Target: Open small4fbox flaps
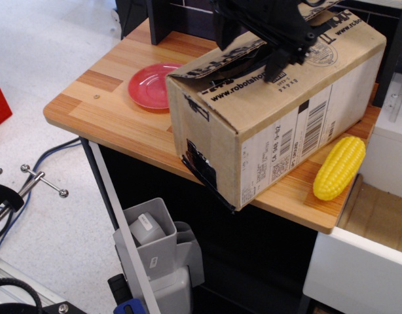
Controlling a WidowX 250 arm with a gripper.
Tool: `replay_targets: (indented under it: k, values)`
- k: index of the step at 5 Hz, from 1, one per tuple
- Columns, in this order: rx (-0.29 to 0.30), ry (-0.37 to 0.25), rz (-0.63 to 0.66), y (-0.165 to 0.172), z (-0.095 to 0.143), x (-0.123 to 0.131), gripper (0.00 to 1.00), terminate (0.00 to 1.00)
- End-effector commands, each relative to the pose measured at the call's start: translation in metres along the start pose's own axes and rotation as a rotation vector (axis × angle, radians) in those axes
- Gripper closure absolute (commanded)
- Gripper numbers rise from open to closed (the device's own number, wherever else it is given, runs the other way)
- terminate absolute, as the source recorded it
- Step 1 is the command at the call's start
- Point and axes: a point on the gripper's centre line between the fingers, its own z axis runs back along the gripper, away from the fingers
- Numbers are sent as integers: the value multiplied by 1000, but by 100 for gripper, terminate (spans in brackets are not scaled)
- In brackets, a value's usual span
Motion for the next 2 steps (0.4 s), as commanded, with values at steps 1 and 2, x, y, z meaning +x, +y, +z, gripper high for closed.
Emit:
replay_targets:
  k: [1,2]
  values:
    - [33,-58,-20,19,8,4,0,0]
    - [61,-78,-43,27,6,4,0,0]
